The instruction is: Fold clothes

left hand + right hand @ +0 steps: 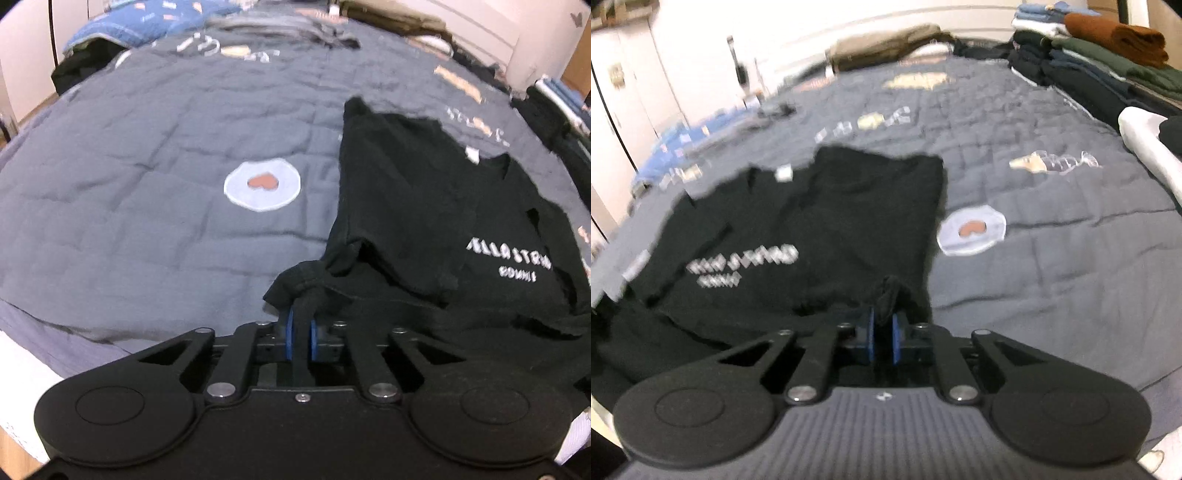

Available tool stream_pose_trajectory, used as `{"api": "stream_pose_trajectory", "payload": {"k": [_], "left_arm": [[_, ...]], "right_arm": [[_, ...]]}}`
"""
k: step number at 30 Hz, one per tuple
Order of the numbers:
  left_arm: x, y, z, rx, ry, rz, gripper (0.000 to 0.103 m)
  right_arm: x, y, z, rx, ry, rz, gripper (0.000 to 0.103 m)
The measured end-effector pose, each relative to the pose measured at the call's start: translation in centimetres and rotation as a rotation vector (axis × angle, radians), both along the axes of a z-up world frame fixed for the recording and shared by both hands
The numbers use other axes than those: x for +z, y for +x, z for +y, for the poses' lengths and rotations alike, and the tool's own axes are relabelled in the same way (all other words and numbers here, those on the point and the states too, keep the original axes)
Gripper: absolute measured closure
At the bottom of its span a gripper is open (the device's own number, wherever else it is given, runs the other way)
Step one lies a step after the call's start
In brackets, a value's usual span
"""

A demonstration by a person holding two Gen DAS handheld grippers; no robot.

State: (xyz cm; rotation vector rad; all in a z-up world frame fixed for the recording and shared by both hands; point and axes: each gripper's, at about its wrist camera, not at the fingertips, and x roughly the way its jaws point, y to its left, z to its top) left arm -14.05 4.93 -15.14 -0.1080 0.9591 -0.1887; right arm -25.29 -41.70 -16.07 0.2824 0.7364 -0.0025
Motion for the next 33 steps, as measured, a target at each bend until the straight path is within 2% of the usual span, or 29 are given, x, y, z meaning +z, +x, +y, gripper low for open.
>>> {"api": "stream_pose_trajectory", "payload": {"k": [9, 14, 20, 25, 33], "left_arm": [[4.0, -2.1, 1.3, -0.005, -0.152, -0.188, 0.096], [5.7, -2.2, 0.8, -0.029, -0.181, -0.303, 0.096], [5.7, 1.4, -1.6, -0.054, -0.127, -0.304, 0.096], [5.1, 5.3, -3.2, -0.063, -0.078, -0.308, 0.097], [4.5, 12.4, -4.9, -0.048, -0.059, -0.331, 0.097]], "right_arm": [[4.2, -3.1, -2.7, -0.067, 0.201, -0.249, 0.095], [5.4, -2.7, -3.3, -0.108, 0.229, -0.314, 0.095], [6.2, 1.4, -3.7, -0.132, 0.218, -0.312, 0.096], [5.6, 5.2, -4.0, -0.158, 0.181, -0.274, 0.096], [5.0, 11.9, -5.6, -0.192, 0.163, -0.255, 0.096]]}}
